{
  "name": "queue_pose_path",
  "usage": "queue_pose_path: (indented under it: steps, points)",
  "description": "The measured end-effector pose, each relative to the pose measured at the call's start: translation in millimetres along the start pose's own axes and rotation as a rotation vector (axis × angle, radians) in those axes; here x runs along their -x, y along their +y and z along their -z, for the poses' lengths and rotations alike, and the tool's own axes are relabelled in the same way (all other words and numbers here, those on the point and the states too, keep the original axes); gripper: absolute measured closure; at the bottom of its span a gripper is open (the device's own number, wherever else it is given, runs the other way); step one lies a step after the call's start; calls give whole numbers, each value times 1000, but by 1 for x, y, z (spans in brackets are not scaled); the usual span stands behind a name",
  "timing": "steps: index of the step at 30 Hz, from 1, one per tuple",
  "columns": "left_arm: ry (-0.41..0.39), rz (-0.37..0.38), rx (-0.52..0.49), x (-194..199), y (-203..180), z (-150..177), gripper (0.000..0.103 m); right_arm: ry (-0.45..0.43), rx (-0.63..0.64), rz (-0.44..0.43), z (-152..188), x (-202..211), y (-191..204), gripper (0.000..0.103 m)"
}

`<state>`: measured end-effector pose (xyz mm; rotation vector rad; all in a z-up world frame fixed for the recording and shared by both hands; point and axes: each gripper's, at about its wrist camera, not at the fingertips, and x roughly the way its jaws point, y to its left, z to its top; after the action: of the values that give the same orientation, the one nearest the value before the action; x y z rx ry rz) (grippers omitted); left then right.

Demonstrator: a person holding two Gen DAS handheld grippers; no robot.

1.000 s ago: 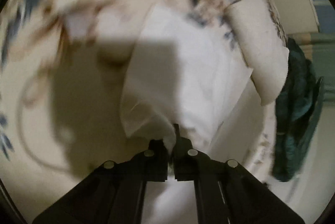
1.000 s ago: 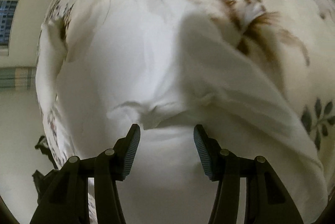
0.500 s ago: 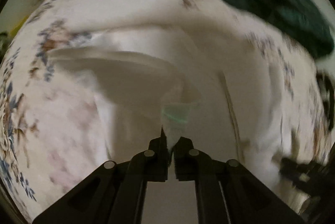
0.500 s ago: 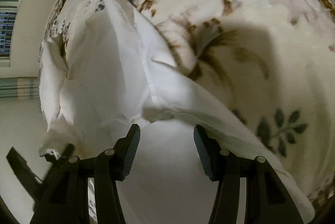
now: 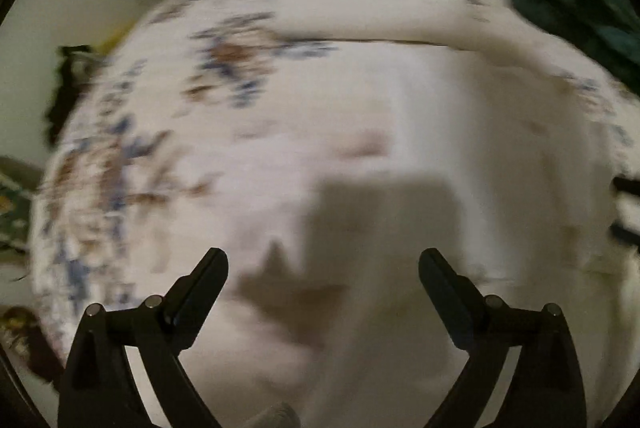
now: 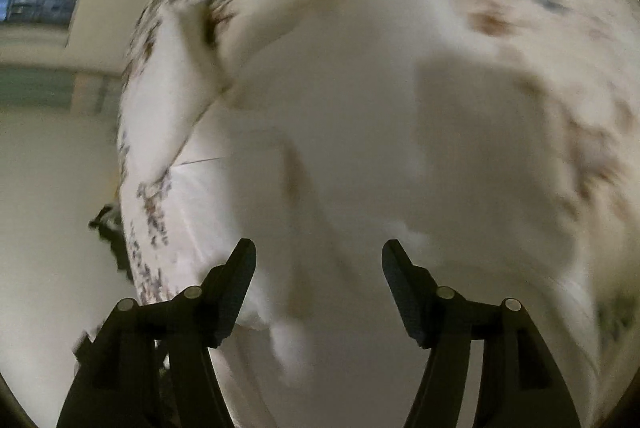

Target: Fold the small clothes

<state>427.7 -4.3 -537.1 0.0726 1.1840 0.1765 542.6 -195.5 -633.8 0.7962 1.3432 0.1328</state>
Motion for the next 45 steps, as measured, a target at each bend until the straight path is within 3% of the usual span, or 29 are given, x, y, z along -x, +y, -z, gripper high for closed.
queue_pose_path:
  steps: [3, 5, 7, 10, 16, 22, 26, 31, 36, 41, 42, 44, 45]
  points:
    - [47, -68, 57, -18, 25, 3, 6, 34, 129, 62, -19, -35, 35, 36]
    - [81, -85, 103, -28, 41, 6, 6, 78, 232, 165, -24, -61, 58, 36]
    - [94, -100, 125, -35, 45, 8, 6, 157, 349, 343, -20, -90, 69, 36]
    - [106, -101, 140, -34, 60, 11, 6, 163, 355, 346, -15, -80, 69, 36]
    - [61, -55, 120, -4, 63, 6, 6, 85, 70, 173, 3, 65, 10, 36]
    - [23, -52, 95, 47, 31, 15, 6, 81, 27, 209, 26, 189, -67, 36]
    - [48, -74, 80, 84, -15, 46, 6, 166, 43, 187, 32, 222, -127, 36]
    - [158, -111, 44, 115, -106, 122, 6, 296, 112, 216, 15, 230, -193, 35]
    - [327, 64, 12, 122, -221, 204, 6, 309, 141, 233, -15, 254, -245, 35]
    - [406, 193, -56, 120, -311, 260, 6, 305, 132, 236, -47, 252, -263, 35]
    - [401, 213, -57, 118, -323, 268, 9, 301, 141, 225, -57, 248, -263, 35]
    - [400, 237, -68, 108, -343, 280, 35, 302, 160, 191, -75, 229, -251, 36]
    - [400, 224, -79, 104, -348, 282, 72, 305, 168, 177, -83, 221, -245, 36]
